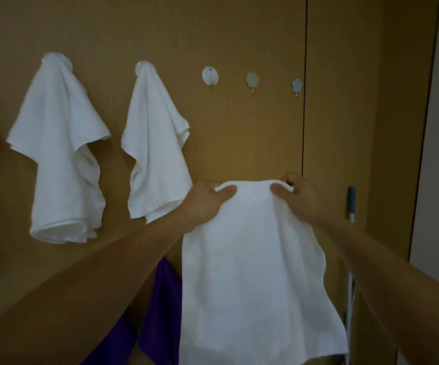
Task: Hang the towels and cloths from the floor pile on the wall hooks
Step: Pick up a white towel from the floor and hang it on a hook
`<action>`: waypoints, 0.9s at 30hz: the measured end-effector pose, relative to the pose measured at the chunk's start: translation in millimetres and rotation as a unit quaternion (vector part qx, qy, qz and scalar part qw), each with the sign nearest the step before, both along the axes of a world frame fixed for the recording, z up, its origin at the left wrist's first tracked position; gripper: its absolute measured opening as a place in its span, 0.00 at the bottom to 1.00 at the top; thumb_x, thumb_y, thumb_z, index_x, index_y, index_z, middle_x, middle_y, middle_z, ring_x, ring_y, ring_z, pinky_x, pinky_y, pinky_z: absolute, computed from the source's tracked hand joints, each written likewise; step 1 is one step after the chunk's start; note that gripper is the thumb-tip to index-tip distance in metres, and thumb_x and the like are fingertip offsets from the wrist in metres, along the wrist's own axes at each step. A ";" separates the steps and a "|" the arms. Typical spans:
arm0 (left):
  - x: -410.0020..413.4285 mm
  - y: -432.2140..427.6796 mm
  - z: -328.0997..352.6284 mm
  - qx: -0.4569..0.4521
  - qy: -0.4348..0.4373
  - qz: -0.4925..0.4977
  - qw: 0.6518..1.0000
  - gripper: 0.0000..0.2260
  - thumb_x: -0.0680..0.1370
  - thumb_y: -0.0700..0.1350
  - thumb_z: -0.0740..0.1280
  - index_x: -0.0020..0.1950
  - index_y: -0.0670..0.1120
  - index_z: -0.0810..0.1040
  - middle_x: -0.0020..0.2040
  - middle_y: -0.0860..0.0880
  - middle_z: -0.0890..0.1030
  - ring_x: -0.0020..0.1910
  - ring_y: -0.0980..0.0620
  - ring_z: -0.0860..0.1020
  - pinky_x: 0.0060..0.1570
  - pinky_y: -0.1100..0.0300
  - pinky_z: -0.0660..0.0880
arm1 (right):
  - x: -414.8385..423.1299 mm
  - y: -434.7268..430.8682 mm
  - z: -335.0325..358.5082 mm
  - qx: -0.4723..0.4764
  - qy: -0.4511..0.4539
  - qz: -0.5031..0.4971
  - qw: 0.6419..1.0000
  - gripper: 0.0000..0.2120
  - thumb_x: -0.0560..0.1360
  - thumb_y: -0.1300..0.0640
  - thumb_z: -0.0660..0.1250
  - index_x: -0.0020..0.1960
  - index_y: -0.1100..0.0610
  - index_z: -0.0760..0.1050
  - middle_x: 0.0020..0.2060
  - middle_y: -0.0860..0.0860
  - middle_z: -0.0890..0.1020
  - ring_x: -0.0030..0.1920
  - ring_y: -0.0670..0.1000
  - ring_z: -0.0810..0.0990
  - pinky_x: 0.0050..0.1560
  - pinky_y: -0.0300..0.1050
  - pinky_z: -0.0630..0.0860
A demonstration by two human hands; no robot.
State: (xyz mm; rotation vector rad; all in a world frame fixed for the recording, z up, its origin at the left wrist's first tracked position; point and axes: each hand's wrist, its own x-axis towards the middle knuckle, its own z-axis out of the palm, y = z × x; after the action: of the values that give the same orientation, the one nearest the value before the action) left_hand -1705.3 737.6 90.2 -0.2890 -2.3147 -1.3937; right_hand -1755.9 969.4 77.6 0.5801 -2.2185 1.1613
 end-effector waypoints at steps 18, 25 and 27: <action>-107.6 9.9 126.7 -0.010 0.136 0.160 0.978 0.07 0.77 0.56 0.65 0.44 0.54 0.75 0.40 0.59 0.77 0.39 0.59 0.76 0.34 0.64 0.70 | -137.2 -54.2 128.7 -0.202 0.055 0.146 0.967 0.18 0.71 0.47 0.73 0.44 0.63 0.76 0.36 0.56 0.79 0.36 0.47 0.75 0.36 0.42 0.71; -148.4 -8.7 205.9 -0.055 0.256 0.267 0.927 0.11 0.80 0.52 0.60 0.50 0.45 0.76 0.43 0.50 0.77 0.43 0.50 0.75 0.43 0.57 0.70 | -191.0 -92.3 218.0 -0.220 0.144 0.148 0.954 0.11 0.70 0.46 0.71 0.39 0.53 0.76 0.35 0.47 0.81 0.39 0.51 0.79 0.38 0.46 0.74; -159.4 -14.7 228.7 -0.055 0.266 0.289 0.918 0.12 0.80 0.52 0.60 0.52 0.45 0.77 0.45 0.49 0.77 0.45 0.48 0.75 0.43 0.58 0.68 | -200.8 -101.8 242.0 -0.215 0.174 0.133 0.952 0.12 0.70 0.45 0.71 0.36 0.52 0.73 0.33 0.45 0.78 0.36 0.49 0.76 0.35 0.43 0.70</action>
State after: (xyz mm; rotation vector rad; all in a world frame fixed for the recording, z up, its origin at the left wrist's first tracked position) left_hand -1864.7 722.9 318.8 0.0010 -1.8101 -0.7693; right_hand -1956.7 867.7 319.6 0.8377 -1.5603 1.4922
